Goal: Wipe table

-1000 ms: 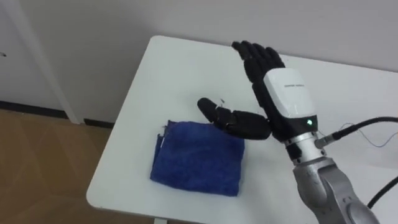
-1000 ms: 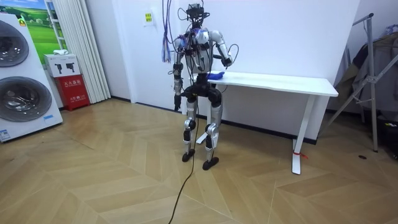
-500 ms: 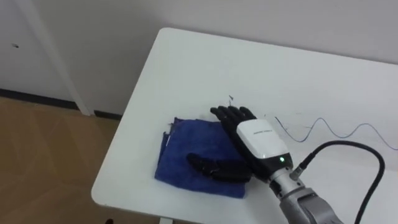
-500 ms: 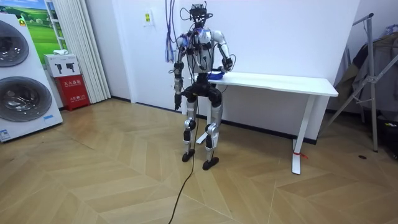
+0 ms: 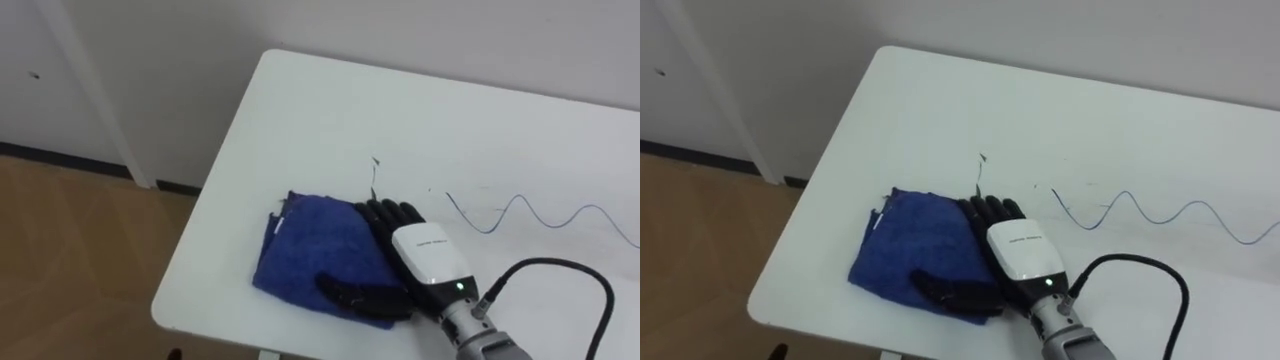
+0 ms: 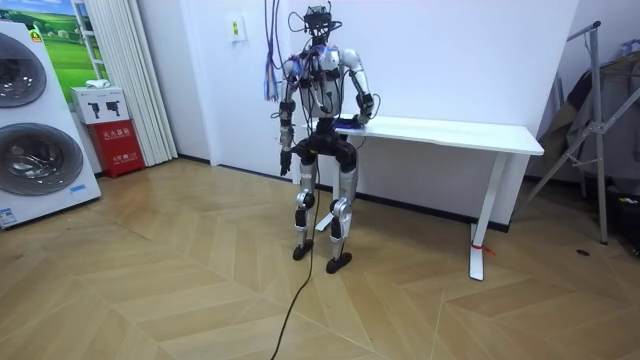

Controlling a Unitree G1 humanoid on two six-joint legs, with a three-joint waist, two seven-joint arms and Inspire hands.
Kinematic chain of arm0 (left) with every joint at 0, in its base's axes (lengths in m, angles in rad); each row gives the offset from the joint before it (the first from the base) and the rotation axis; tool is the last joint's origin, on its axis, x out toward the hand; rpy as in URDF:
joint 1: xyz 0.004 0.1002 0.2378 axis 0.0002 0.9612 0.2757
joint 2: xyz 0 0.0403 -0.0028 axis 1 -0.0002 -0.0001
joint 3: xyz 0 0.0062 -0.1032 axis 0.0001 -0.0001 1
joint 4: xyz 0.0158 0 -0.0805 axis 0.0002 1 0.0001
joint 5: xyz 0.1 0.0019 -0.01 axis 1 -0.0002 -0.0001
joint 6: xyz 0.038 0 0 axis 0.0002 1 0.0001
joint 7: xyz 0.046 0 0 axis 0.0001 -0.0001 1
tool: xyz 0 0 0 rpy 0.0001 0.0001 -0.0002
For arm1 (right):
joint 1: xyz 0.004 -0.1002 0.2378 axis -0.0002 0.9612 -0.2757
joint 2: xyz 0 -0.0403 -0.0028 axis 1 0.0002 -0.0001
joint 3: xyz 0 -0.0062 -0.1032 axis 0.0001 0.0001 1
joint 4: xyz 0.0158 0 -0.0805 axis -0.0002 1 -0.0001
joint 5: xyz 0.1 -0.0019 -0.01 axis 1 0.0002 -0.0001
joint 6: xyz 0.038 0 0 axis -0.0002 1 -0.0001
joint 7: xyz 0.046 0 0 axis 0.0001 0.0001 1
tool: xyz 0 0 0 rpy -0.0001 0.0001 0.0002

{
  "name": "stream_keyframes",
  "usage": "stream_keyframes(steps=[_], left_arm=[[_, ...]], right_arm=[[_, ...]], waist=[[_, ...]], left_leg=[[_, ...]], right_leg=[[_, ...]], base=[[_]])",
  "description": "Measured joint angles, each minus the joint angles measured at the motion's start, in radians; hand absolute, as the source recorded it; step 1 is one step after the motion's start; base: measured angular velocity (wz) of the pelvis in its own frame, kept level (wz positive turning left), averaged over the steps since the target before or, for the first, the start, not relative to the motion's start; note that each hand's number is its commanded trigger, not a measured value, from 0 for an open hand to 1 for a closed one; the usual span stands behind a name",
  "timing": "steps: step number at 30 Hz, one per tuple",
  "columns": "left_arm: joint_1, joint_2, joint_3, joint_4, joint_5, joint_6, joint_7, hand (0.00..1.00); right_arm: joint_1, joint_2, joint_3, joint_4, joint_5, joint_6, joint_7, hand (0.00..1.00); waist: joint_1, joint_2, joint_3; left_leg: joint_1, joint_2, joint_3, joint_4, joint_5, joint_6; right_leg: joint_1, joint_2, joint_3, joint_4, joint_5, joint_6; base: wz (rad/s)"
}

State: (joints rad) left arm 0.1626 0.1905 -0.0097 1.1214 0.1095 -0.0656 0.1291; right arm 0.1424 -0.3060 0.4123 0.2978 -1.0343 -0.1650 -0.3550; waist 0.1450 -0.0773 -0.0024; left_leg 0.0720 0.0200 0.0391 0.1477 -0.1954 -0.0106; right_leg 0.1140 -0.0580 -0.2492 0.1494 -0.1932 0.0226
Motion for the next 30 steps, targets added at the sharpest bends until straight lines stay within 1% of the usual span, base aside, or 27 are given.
stream_keyframes(steps=[3, 6, 8, 10, 13, 16, 23, 26, 27, 30], left_arm=[[0.003, 0.000, 0.004, -0.001, 0.012, 0.000, 0.000, 0.00], [0.004, 0.000, 0.006, -0.002, 0.012, -0.001, 0.000, 0.00], [0.004, 0.000, 0.005, -0.002, 0.012, -0.001, 0.000, 0.00], [0.004, 0.000, 0.005, -0.002, 0.012, -0.001, 0.000, 0.00], [0.004, 0.000, 0.004, -0.003, 0.012, -0.002, 0.000, 0.00], [0.004, 0.000, 0.004, -0.003, 0.015, -0.002, 0.000, 0.00], [0.005, 0.000, 0.006, -0.003, 0.015, -0.002, 0.000, 0.00], [0.006, 0.000, 0.005, -0.002, 0.015, 0.000, 0.011, 0.00], [0.006, 0.000, 0.005, -0.002, 0.015, 0.002, 0.016, 0.00], [0.008, -0.001, 0.005, -0.002, 0.018, 0.012, 0.018, 0.00]], right_arm=[[-0.002, 0.000, -0.006, 0.003, -0.036, 0.001, -0.022, 1.00], [-0.009, 0.001, -0.020, 0.003, -0.040, -0.004, -0.064, 1.00], [-0.016, 0.002, -0.029, 0.002, -0.039, -0.019, -0.078, 1.00], [-0.008, 0.005, -0.032, -0.003, -0.027, -0.046, -0.093, 1.00], [0.004, 0.015, -0.031, -0.004, 0.004, -0.073, -0.114, 1.00], [0.012, 0.027, -0.031, -0.006, 0.026, -0.088, -0.120, 1.00], [0.015, 0.028, -0.040, -0.005, 0.026, -0.088, -0.122, 1.00], [0.014, 0.028, -0.040, -0.005, 0.026, -0.089, -0.122, 1.00], [0.015, 0.028, -0.040, -0.006, 0.026, -0.089, -0.123, 1.00], [0.013, 0.028, -0.040, -0.005, 0.029, -0.088, -0.123, 1.00]], waist=[[-0.002, 0.009, -0.0058], [-0.002, 0.010, -0.0065], [-0.002, 0.009, -0.0060], [-0.002, 0.009, -0.0039], [-0.004, 0.010, -0.0034], [-0.003, 0.009, -0.0028], [-0.003, 0.009, -0.0012], [-0.003, 0.006, 0.0008], [-0.003, 0.005, 0.0025], [0.000, 0.005, 0.0041]], left_leg=[[0.009, 0.000, 0.000, 0.000, 0.000, 0.000], [0.012, 0.000, 0.000, 0.001, 0.000, 0.000], [0.013, 0.000, 0.000, 0.003, 0.000, 0.000], [0.020, 0.000, -0.001, 0.001, 0.000, 0.000], [0.025, 0.000, -0.001, -0.004, 0.000, 0.000], [0.025, 0.000, -0.001, -0.005, 0.000, 0.000], [0.027, 0.000, -0.001, -0.001, 0.000, 0.000], [0.027, 0.000, -0.001, -0.001, 0.000, 0.000], [0.027, 0.000, -0.001, -0.001, 0.000, 0.000], [0.026, -0.001, -0.003, -0.002, 0.000, 0.000]], right_leg=[[0.009, 0.000, -0.002, 0.000, 0.000, 0.000], [0.014, 0.000, -0.003, 0.000, 0.000, 0.000], [0.016, 0.000, -0.003, 0.000, 0.000, 0.000], [0.023, -0.001, -0.003, 0.000, 0.000, 0.000], [0.026, 0.000, -0.002, 0.000, 0.000, 0.000], [0.028, 0.000, -0.002, 0.000, 0.000, 0.000], [0.028, -0.001, -0.003, 0.000, 0.000, 0.000], [0.029, -0.001, -0.004, 0.000, 0.000, 0.000], [0.029, -0.001, -0.005, 0.000, 0.000, 0.000], [0.030, -0.001, -0.008, 0.000, 0.000, 0.000]], base=[[0.00], [0.00], [0.00], [0.00], [0.00], [0.00], [0.00], [0.00], [0.00], [0.00]])
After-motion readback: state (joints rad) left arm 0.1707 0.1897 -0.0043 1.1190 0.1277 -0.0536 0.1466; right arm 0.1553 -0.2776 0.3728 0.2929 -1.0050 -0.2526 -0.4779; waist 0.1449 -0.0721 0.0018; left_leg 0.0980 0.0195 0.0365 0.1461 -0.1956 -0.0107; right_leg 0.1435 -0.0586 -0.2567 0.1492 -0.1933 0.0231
